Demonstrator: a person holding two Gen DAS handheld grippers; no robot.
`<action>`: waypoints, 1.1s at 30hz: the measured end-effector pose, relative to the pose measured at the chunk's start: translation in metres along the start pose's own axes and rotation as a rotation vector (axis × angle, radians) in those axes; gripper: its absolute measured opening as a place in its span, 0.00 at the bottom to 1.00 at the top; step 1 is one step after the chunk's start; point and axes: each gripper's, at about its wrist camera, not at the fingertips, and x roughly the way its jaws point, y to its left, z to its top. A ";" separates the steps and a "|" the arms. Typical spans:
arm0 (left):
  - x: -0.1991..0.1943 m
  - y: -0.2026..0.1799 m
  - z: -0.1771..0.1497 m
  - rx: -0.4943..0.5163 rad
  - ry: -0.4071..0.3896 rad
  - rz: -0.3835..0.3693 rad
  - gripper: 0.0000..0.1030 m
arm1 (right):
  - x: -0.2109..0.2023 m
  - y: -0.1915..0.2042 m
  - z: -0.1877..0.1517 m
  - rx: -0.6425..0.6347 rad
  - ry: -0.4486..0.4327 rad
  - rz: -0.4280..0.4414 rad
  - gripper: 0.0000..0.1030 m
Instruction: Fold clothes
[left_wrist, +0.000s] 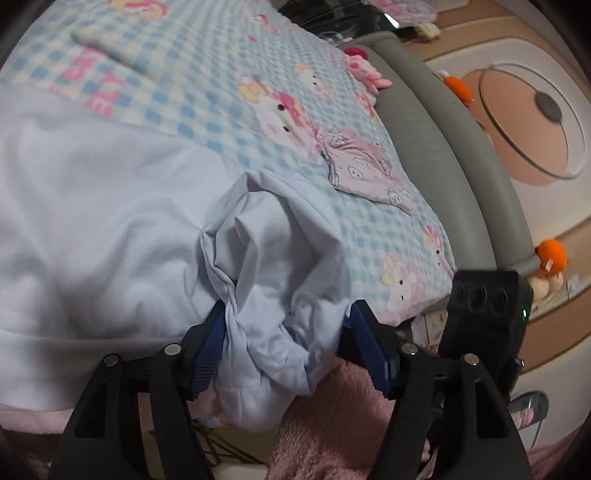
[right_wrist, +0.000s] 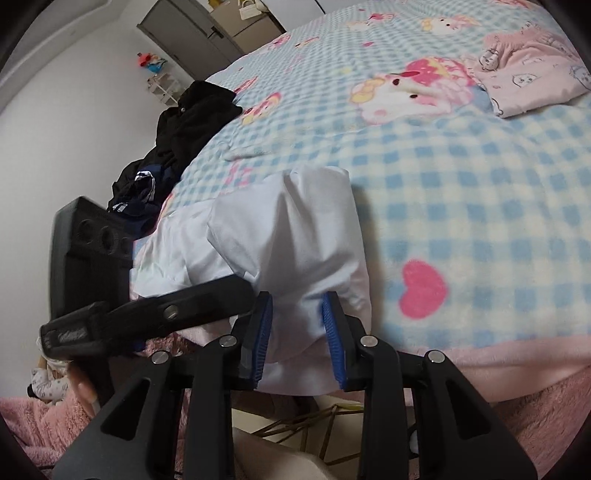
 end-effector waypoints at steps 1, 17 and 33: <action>0.003 -0.001 0.001 -0.002 0.000 0.002 0.62 | 0.001 0.000 -0.001 0.005 0.001 0.004 0.29; -0.089 -0.031 0.031 0.103 -0.189 0.165 0.11 | -0.006 0.047 0.028 -0.135 -0.016 -0.094 0.38; -0.170 0.108 0.051 -0.090 -0.131 0.416 0.16 | 0.099 0.138 0.038 -0.357 0.147 -0.112 0.48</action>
